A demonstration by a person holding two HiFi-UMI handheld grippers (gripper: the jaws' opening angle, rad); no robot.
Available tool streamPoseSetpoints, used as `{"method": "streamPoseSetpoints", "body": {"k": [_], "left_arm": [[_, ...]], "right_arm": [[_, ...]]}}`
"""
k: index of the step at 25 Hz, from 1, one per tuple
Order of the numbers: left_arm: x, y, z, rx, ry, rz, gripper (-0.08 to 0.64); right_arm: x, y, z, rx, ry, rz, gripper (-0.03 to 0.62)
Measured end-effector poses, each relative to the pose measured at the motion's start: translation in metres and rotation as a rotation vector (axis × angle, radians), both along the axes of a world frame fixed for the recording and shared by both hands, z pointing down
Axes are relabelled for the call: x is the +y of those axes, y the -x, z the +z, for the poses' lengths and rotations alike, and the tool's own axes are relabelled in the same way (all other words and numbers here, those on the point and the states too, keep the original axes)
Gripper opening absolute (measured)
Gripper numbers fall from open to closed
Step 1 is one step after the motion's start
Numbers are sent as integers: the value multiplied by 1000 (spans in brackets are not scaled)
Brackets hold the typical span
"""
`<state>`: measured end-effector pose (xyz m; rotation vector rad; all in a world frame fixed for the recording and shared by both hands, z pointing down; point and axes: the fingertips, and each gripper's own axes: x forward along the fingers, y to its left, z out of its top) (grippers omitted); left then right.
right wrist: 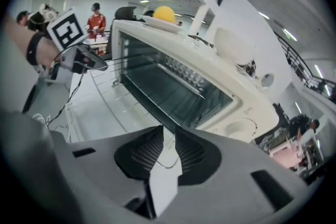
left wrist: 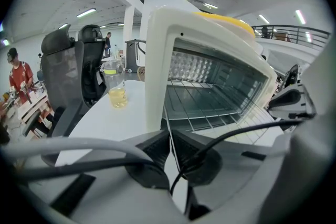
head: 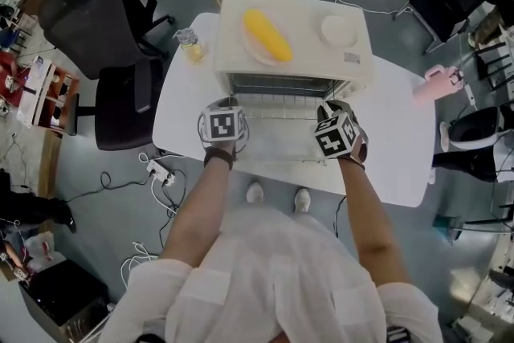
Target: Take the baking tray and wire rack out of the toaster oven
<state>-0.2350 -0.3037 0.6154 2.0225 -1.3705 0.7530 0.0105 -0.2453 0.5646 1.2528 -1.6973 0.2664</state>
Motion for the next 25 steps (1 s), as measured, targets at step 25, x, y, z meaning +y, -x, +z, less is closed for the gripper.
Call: {"method": "streamPoseSetpoints", "body": {"k": [25], "left_arm": [[9,0,4,-30,72,15,15]], "right_arm": [[-4,-54,55,-268,130,455,21]]}}
